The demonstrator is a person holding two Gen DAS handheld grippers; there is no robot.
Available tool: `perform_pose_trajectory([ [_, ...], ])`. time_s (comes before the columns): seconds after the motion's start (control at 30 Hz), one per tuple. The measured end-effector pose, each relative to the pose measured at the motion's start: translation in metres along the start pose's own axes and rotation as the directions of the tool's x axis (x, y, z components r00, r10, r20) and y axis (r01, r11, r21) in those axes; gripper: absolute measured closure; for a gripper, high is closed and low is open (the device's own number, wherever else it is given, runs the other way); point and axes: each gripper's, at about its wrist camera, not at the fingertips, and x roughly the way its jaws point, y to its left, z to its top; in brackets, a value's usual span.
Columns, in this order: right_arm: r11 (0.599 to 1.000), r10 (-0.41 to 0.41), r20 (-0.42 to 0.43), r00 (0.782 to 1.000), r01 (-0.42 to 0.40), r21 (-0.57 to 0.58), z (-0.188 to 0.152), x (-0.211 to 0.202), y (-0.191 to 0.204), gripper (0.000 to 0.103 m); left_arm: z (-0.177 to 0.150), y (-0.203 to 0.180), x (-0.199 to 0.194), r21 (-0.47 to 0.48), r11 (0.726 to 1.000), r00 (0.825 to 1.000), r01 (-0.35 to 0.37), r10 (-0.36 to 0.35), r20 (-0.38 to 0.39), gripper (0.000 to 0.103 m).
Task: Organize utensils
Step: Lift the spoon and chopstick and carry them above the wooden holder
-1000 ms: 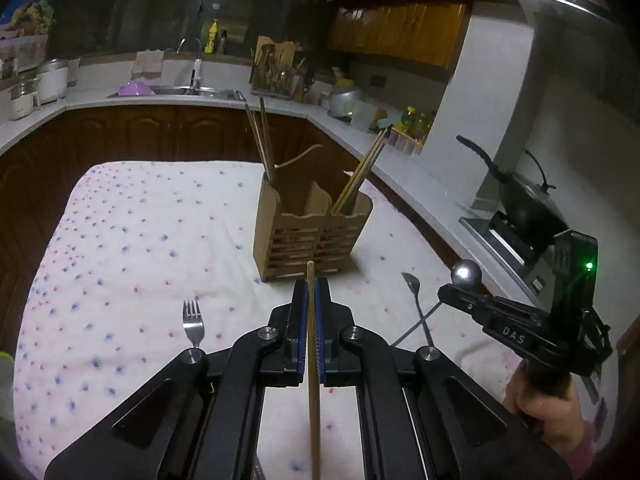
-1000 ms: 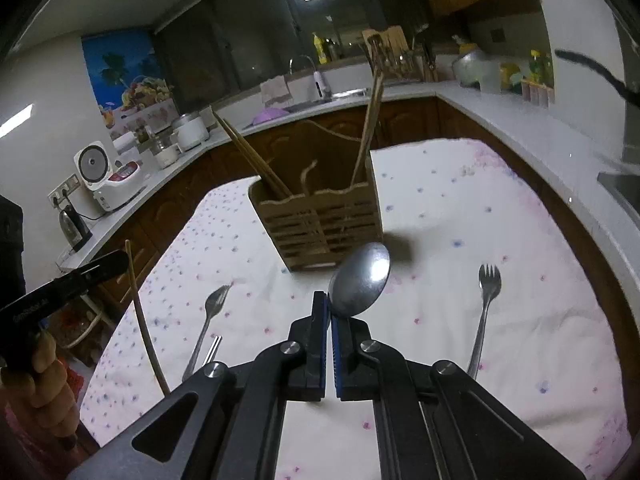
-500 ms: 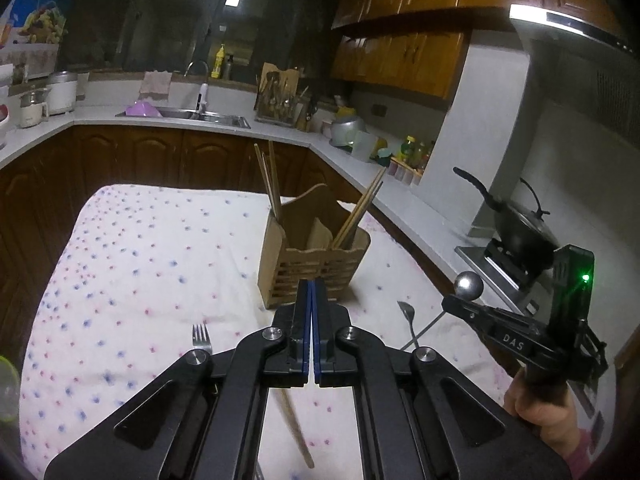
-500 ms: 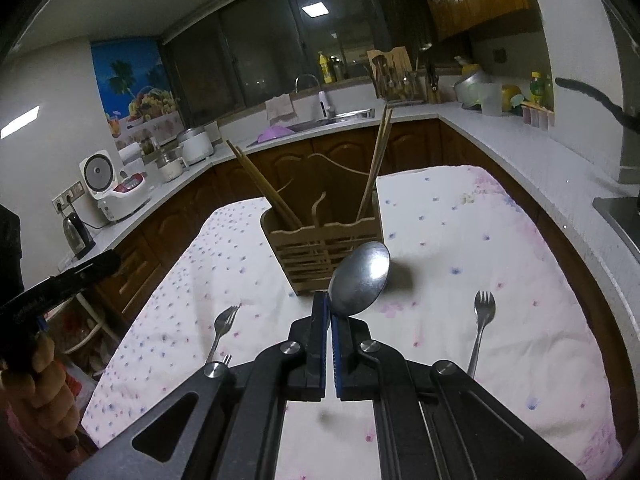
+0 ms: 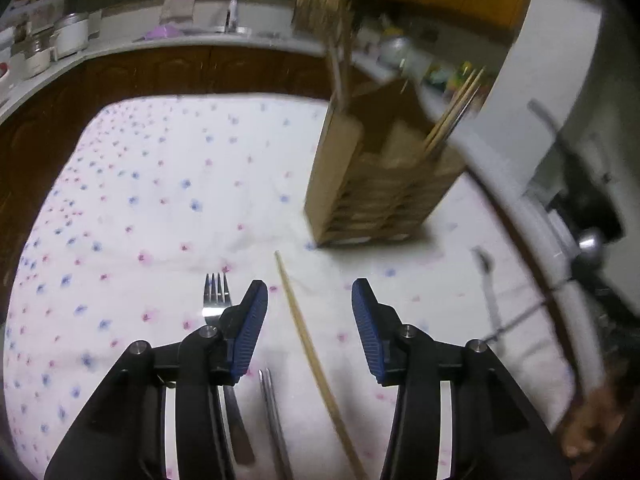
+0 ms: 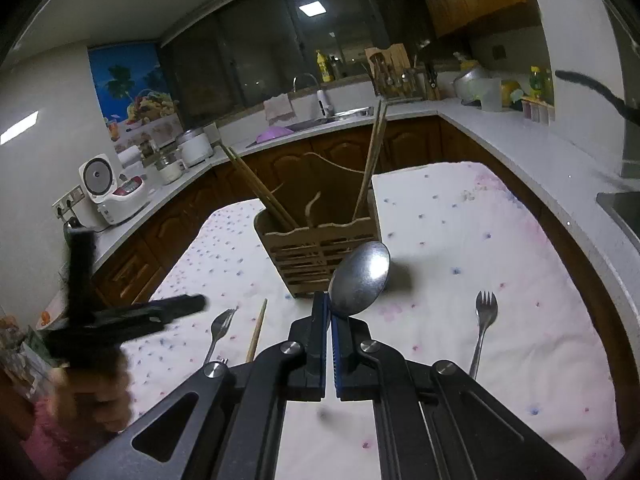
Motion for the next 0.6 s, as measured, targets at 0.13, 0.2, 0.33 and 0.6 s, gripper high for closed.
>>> perform_pose_trajectory([
  [0.13, 1.000, -0.002, -0.010, 1.000, 0.002, 0.015, 0.000, 0.004, -0.008, 0.101, 0.007, -0.004, 0.052, 0.029, 0.998, 0.995, -0.054, 0.056, -0.077, 0.061],
  [0.2, 1.000, -0.006, -0.014, 1.000, 0.007, 0.023, 0.000, 0.006, -0.013, 0.101, 0.009, -0.004, 0.075, 0.045, 0.996, 0.990, -0.083, 0.088, -0.115, 0.065],
  [0.33, 0.999, -0.009, -0.019, 1.000, 0.010, 0.044, -0.001, 0.007, -0.022, 0.101, 0.010, -0.001, 0.106, 0.059, 0.992, 0.977, -0.111, 0.120, -0.177, 0.089],
  [0.6, 0.998, 0.001, -0.019, 1.000, 0.000, 0.060, 0.000, 0.009, -0.026, 0.101, 0.012, 0.000, 0.096, 0.064, 0.993, 0.986, -0.099, 0.106, -0.129, 0.099],
])
